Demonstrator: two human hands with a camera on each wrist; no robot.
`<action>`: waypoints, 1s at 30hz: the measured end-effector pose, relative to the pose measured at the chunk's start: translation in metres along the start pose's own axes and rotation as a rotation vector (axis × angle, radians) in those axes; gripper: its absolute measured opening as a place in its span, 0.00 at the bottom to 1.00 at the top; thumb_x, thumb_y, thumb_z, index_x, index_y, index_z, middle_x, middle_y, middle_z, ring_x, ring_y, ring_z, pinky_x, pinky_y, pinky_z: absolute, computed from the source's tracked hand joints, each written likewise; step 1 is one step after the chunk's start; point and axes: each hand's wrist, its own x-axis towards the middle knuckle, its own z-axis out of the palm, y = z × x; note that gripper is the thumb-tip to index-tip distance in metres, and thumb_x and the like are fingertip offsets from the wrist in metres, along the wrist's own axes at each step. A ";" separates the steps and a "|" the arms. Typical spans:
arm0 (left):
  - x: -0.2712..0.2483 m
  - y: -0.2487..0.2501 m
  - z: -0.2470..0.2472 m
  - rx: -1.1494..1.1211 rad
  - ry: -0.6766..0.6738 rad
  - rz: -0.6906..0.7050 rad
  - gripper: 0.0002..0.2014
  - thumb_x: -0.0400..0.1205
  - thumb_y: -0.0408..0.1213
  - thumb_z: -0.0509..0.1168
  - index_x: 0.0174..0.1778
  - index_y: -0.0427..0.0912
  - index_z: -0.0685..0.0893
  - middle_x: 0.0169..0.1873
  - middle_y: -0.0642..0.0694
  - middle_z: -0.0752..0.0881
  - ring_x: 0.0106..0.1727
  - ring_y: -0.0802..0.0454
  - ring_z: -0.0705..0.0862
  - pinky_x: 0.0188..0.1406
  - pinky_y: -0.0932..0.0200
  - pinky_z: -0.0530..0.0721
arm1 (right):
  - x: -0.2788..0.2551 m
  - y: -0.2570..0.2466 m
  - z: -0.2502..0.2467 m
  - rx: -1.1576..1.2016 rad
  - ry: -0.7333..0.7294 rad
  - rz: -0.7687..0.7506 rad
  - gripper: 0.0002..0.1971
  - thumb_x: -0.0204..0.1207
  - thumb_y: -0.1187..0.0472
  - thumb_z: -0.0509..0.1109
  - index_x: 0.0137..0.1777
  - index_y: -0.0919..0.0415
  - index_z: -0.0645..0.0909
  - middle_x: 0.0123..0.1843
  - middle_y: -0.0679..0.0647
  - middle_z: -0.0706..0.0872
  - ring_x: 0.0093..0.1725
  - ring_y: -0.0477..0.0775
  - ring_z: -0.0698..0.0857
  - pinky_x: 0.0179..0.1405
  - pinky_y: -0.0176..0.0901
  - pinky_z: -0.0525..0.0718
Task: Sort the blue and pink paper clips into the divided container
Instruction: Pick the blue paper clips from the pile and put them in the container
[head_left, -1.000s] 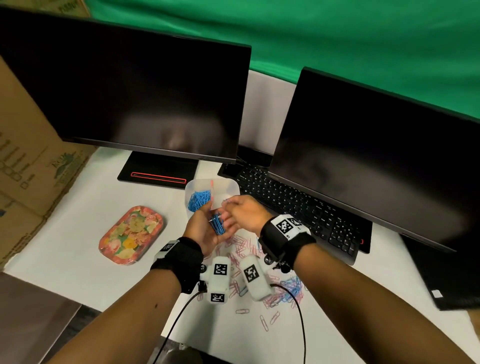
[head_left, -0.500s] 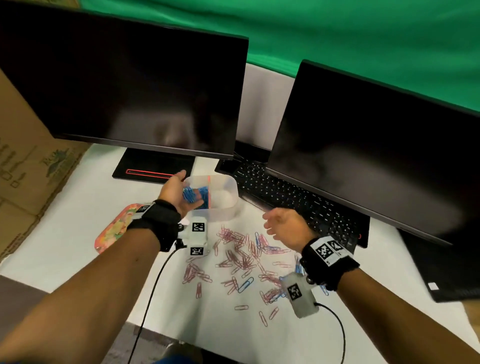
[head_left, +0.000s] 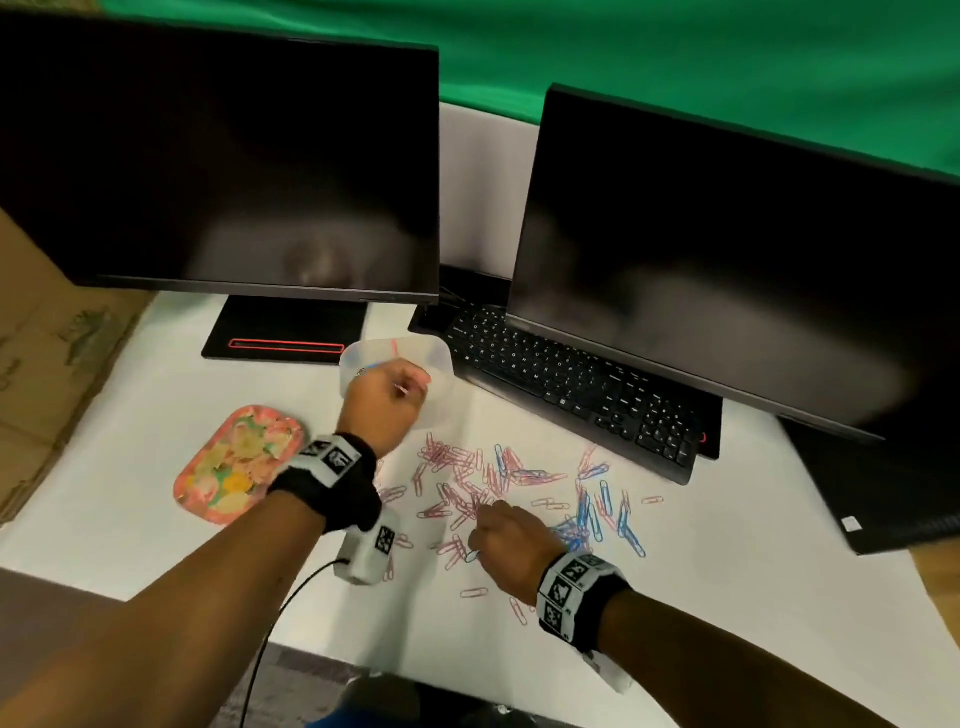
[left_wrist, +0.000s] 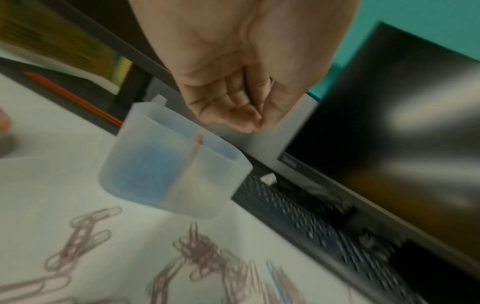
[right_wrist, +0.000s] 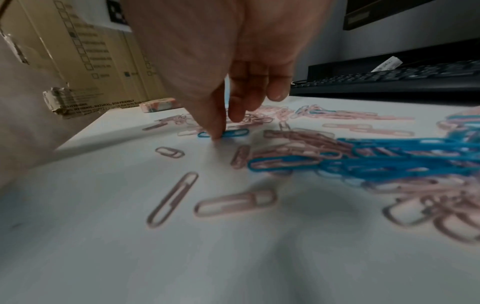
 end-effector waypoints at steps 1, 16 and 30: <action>-0.007 0.003 0.009 0.072 -0.077 0.057 0.06 0.78 0.30 0.67 0.44 0.45 0.88 0.42 0.50 0.87 0.37 0.55 0.85 0.43 0.63 0.83 | -0.002 -0.002 -0.002 0.001 0.018 -0.018 0.14 0.42 0.58 0.86 0.28 0.50 0.86 0.35 0.48 0.86 0.34 0.49 0.86 0.30 0.31 0.84; 0.004 -0.004 0.106 0.907 -0.662 0.313 0.20 0.81 0.32 0.59 0.68 0.51 0.79 0.64 0.49 0.77 0.64 0.46 0.79 0.58 0.50 0.82 | -0.021 -0.007 -0.014 0.352 0.019 0.140 0.13 0.77 0.68 0.64 0.60 0.66 0.80 0.66 0.62 0.79 0.64 0.63 0.77 0.65 0.51 0.78; 0.010 -0.014 0.109 0.881 -0.609 0.299 0.08 0.80 0.40 0.60 0.51 0.48 0.83 0.54 0.48 0.80 0.54 0.46 0.81 0.49 0.52 0.81 | -0.090 0.120 -0.002 1.187 0.410 0.667 0.14 0.74 0.74 0.59 0.50 0.55 0.79 0.36 0.53 0.87 0.33 0.54 0.86 0.37 0.48 0.81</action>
